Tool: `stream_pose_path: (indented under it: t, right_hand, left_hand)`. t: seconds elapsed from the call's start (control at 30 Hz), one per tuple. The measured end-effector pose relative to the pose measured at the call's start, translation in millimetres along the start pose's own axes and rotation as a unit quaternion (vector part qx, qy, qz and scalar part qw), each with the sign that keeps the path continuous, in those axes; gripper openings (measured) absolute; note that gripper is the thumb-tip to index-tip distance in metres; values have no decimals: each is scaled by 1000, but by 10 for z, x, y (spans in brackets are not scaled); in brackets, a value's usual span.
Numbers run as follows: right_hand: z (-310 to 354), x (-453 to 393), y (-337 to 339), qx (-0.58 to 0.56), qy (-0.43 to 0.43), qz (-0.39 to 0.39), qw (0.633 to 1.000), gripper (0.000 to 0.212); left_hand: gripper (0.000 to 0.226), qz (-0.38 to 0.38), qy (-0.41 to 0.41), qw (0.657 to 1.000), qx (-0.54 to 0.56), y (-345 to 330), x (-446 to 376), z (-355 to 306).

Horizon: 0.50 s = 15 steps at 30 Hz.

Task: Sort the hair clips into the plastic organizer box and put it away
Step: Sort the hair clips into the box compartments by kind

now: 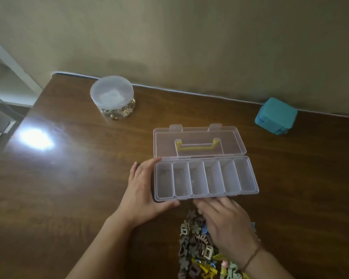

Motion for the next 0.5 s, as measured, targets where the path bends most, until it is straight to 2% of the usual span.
stream_pose_path:
  t: [0.13,0.27,0.43,0.5]
  right_hand:
    - [-302,161,121,-48,-10,-49,998,29]
    - [-363,266,201,-36,49,-83,995,20]
    - [-169,241,140,75,139,-37,987,37]
    - [-109,202,100,118,161,-31,979,27]
  left_hand:
    - [98,-12,-23,1000,-1,-14,19,-110]
    - [95,-20,-19,1000,9,-48,75,-111]
    - [99,-41,-35,997,51,-117,182,-66]
    - [97,-55,-39,996,59,-122,222,-71]
Point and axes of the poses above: each hand's wrist, its own x-axis away from the middle knuckle, its own y-axis out of the back of the hand, z = x × y, the point moved 10 cm from there along -x, towards the middle knuckle, and after that the axes turned 10 degrees about -x, right-handed, at the moved point
